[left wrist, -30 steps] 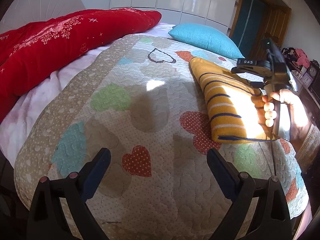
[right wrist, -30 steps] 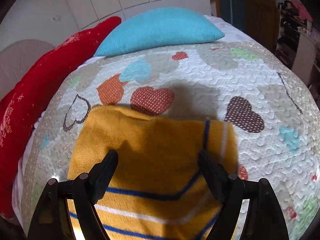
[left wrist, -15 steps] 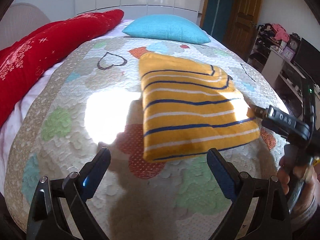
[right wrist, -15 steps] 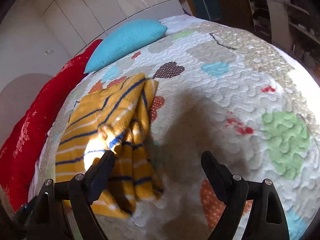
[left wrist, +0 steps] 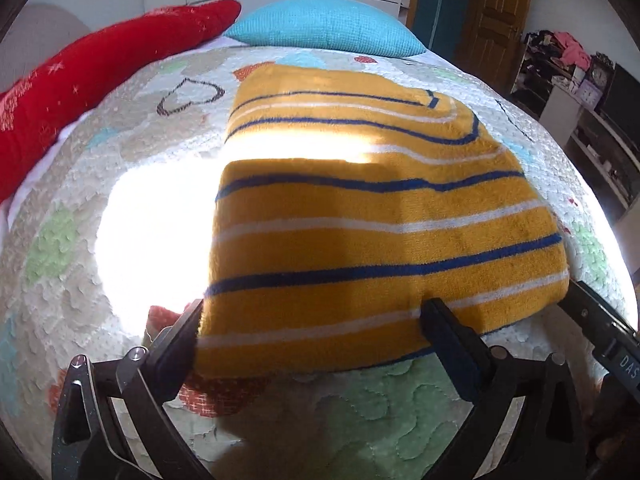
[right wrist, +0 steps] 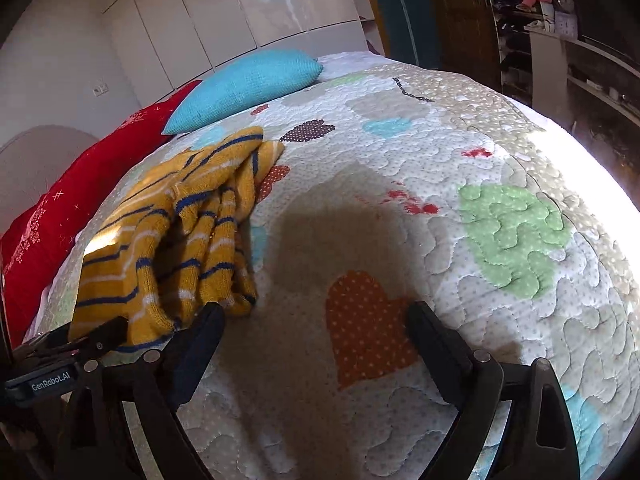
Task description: Fold small clothes
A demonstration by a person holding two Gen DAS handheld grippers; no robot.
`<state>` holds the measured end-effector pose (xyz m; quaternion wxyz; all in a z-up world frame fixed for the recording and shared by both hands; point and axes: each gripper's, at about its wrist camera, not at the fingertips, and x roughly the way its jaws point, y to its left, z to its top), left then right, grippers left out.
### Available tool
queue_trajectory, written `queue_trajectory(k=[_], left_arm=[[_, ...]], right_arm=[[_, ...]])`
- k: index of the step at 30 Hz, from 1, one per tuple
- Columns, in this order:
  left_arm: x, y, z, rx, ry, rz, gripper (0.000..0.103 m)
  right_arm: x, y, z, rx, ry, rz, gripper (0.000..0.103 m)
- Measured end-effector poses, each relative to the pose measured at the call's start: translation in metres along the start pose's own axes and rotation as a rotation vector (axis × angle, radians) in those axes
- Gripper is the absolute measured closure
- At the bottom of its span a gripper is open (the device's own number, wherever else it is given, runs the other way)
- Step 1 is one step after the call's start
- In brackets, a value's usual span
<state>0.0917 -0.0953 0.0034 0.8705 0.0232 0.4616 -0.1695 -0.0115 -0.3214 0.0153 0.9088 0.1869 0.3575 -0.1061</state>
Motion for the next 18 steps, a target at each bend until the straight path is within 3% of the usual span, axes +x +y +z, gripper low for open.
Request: queue_trajectory(k=[8, 12, 16, 18], left_arm=[[0.004, 0.007, -0.002, -0.015, -0.010, -0.075, 0.000], [-0.010, 0.003, 0.004, -0.007, 0.058, -0.068, 0.000], [-0.050, -0.015, 0.015, 0.022, -0.051, -0.088, 0.000], [-0.051, -0.024, 0.027, 0.045, -0.064, -0.115, 0.000]], right_arm=[[0.001, 0.000, -0.001, -0.001, -0.008, 0.016, 0.004], [0.000, -0.001, -0.002, 0.003, -0.011, 0.022, 0.004], [-0.005, -0.008, -0.004, 0.041, -0.040, 0.061, 0.004], [-0.007, -0.014, -0.005, 0.068, -0.053, 0.096, 0.004]])
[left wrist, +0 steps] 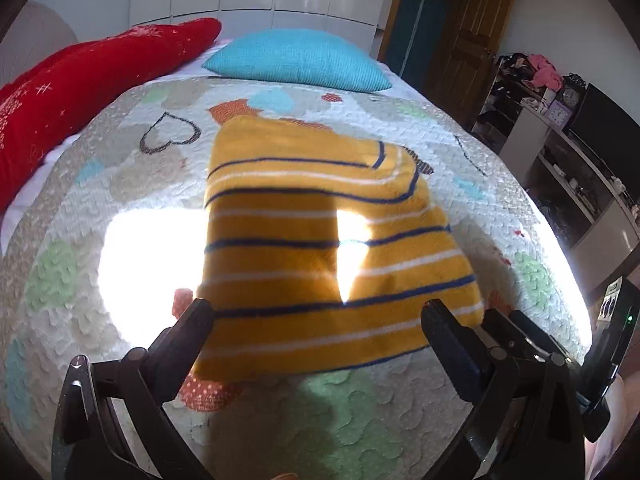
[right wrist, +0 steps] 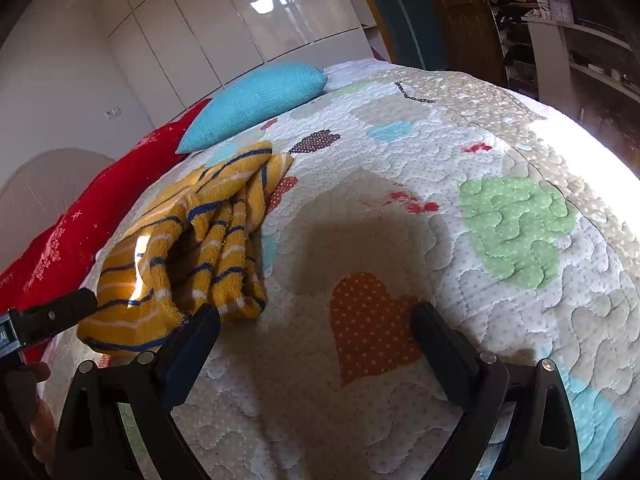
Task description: Fold small clothes
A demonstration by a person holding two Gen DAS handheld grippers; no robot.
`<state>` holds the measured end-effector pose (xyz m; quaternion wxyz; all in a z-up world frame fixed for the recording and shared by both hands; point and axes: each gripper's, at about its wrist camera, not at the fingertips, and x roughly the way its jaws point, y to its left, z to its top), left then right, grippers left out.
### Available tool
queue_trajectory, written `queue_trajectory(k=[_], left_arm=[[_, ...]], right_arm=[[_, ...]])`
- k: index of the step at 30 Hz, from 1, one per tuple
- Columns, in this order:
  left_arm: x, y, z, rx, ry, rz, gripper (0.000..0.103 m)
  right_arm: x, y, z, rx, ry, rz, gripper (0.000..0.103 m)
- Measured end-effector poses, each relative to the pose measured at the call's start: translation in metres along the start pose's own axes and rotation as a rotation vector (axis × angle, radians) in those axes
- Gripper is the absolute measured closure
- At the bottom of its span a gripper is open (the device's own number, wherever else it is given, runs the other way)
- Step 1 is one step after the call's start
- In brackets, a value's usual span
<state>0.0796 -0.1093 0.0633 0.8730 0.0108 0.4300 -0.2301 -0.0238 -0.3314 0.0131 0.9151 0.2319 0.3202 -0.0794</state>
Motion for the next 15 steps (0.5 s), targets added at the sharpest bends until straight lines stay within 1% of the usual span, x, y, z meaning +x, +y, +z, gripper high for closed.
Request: queue_trajectory(k=[3, 5, 6, 8, 9, 10, 12, 15], left_arm=[[0.027, -0.009, 0.019, 0.007, 0.067, -0.007, 0.000], [0.048, -0.016, 0.028, 0.025, 0.094, 0.025, 0.000], [0.059, -0.018, 0.032, 0.038, 0.112, 0.051, 0.000], [0.081, -0.026, 0.033, 0.082, 0.154, 0.139, 0.000], [0.087, -0.031, 0.031, 0.109, 0.160, 0.180, 0.000], [0.089, -0.037, 0.028, 0.133, 0.145, 0.212, 0.000], [0.084, -0.041, 0.021, 0.156, 0.094, 0.242, 0.000], [0.081, -0.038, 0.015, 0.159, 0.026, 0.228, 0.000]], right_arm=[[-0.003, -0.004, -0.001, 0.025, -0.017, 0.031, 0.004], [-0.005, -0.004, -0.002, 0.028, -0.022, 0.037, 0.004], [-0.005, -0.003, -0.003, 0.028, -0.024, 0.038, 0.004], [-0.005, -0.004, -0.003, 0.032, -0.026, 0.042, 0.004], [-0.005, -0.004, -0.003, 0.036, -0.029, 0.044, 0.004], [-0.006, -0.005, -0.003, 0.040, -0.031, 0.048, 0.004], [-0.007, -0.006, -0.003, 0.046, -0.037, 0.056, 0.004], [-0.008, -0.008, -0.004, 0.056, -0.044, 0.066, 0.004]])
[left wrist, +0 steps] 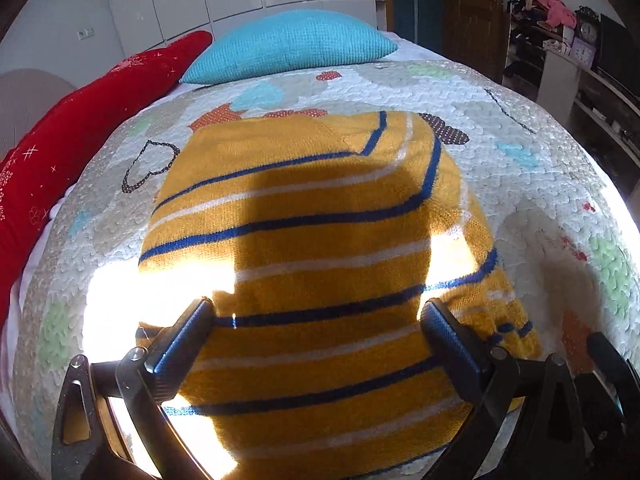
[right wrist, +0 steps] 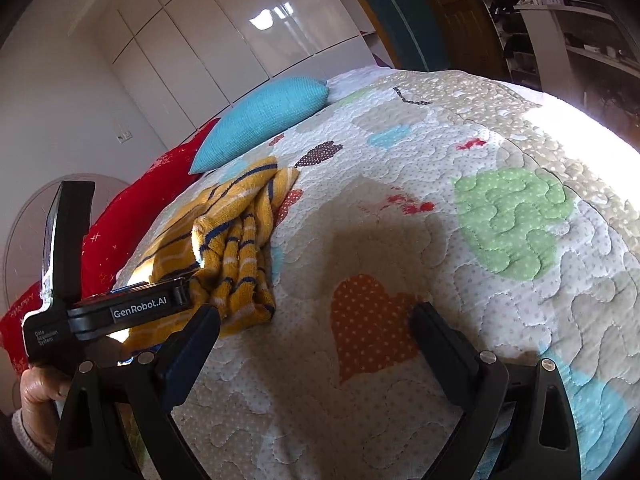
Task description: Fold small clothes
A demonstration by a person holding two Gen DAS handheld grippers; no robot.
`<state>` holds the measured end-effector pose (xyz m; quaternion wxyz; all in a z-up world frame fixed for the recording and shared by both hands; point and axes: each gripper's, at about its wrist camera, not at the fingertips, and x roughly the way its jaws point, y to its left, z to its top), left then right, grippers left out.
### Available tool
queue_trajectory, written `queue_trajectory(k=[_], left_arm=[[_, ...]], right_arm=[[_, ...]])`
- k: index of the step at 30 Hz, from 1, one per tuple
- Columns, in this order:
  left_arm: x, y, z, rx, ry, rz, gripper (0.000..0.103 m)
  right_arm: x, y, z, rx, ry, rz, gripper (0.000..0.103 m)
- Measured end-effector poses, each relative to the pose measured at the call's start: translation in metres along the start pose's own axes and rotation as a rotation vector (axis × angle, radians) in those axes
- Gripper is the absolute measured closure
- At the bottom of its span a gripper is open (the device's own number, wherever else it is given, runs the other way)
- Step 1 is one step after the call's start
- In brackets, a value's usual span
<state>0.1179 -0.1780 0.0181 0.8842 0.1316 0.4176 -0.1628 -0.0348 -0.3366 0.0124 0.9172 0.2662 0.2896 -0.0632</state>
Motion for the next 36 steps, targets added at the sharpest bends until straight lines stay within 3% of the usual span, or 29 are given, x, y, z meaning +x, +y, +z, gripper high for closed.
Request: queue_trajectory(k=[2, 5, 7, 9, 12, 17, 20, 23, 26, 30, 36], left_arm=[[-0.002, 0.001, -0.003, 0.023, -0.028, -0.015, 0.000], [-0.008, 0.003, 0.000, 0.044, 0.007, -0.045, 0.000], [-0.021, 0.009, -0.003, 0.022, 0.016, -0.071, 0.000], [-0.042, 0.017, -0.011, -0.021, -0.028, -0.075, 0.000], [-0.077, 0.025, -0.028, -0.033, -0.109, 0.073, 0.000], [-0.137, 0.039, -0.057, -0.056, -0.249, 0.141, 0.000], [-0.165, 0.050, -0.070, -0.101, -0.261, 0.141, 0.000], [-0.182, 0.062, -0.082, -0.135, -0.213, 0.071, 0.000], [-0.186, 0.068, -0.094, -0.162, -0.164, -0.002, 0.000], [-0.188, 0.068, -0.111, -0.215, -0.151, -0.021, 0.000], [-0.185, 0.055, -0.122, -0.209, -0.115, -0.072, 0.000]], right_arm=[[-0.001, 0.000, -0.001, 0.001, -0.002, -0.001, 0.004], [-0.002, 0.001, -0.002, -0.003, -0.003, -0.011, 0.005], [-0.002, 0.003, -0.004, -0.011, -0.002, -0.029, 0.005], [-0.003, 0.008, -0.008, -0.035, 0.002, -0.066, 0.005], [-0.003, 0.024, -0.021, -0.116, 0.010, -0.188, 0.004], [-0.009, 0.063, -0.065, -0.345, -0.011, -0.425, 0.004], [-0.026, 0.061, -0.073, -0.286, 0.003, -0.401, 0.004], [-0.046, 0.057, -0.070, -0.227, 0.032, -0.357, 0.004], [-0.064, 0.057, -0.066, -0.200, 0.022, -0.352, 0.004], [-0.079, 0.060, -0.063, -0.172, 0.019, -0.355, 0.004], [-0.086, 0.073, -0.064, -0.191, 0.020, -0.346, 0.004]])
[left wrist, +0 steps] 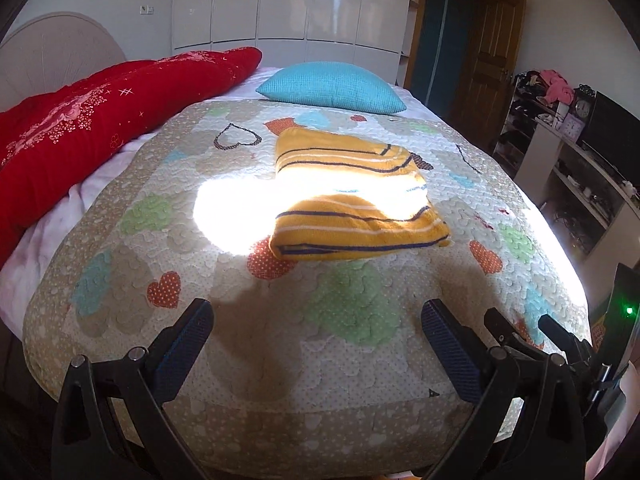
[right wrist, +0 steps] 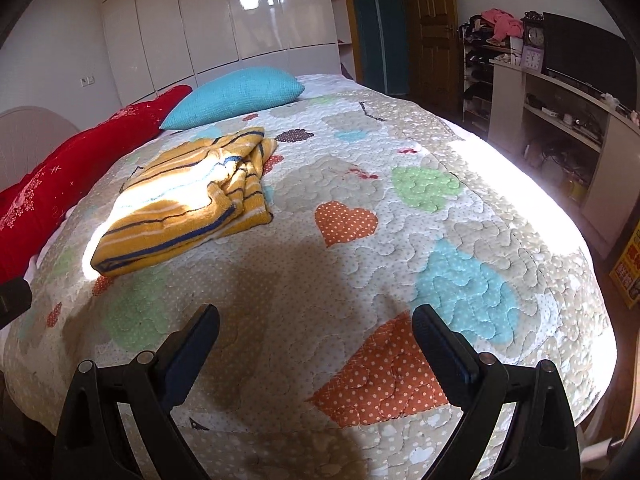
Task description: Fold small clothes
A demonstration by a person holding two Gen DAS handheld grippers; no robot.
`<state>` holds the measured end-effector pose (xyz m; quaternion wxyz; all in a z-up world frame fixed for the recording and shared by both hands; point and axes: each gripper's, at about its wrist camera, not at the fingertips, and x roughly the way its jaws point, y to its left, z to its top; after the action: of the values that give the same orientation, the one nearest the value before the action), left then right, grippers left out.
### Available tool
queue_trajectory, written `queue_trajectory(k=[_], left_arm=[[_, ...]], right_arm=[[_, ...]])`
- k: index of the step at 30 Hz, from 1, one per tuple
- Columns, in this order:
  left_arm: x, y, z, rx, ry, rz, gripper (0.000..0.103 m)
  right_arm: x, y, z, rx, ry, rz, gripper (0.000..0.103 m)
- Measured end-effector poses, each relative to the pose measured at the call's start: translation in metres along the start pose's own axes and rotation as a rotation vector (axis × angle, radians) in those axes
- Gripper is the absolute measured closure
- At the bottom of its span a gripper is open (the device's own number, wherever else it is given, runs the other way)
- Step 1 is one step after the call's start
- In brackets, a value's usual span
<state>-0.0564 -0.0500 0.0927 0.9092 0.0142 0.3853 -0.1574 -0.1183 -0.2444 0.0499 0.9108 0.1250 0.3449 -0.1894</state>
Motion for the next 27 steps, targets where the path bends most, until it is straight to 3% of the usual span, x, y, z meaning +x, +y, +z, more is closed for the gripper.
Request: queue_trajectory(k=[10, 16, 27], left_arm=[[0.005, -0.020, -0.016, 0.070, 0.051, -0.016, 0.000], [0.010, -0.018, -0.015, 0.059, 0.067, 0.019, 0.000], [0.021, -0.015, -0.018, 0.053, 0.110, 0.011, 0.000]], right_arm=[[0.009, -0.002, -0.002, 0.018, 0.028, -0.025, 0.004], [0.006, -0.007, -0.001, 0.033, 0.021, -0.030, 0.004], [0.009, 0.002, -0.006, 0.005, 0.034, -0.029, 0.004]])
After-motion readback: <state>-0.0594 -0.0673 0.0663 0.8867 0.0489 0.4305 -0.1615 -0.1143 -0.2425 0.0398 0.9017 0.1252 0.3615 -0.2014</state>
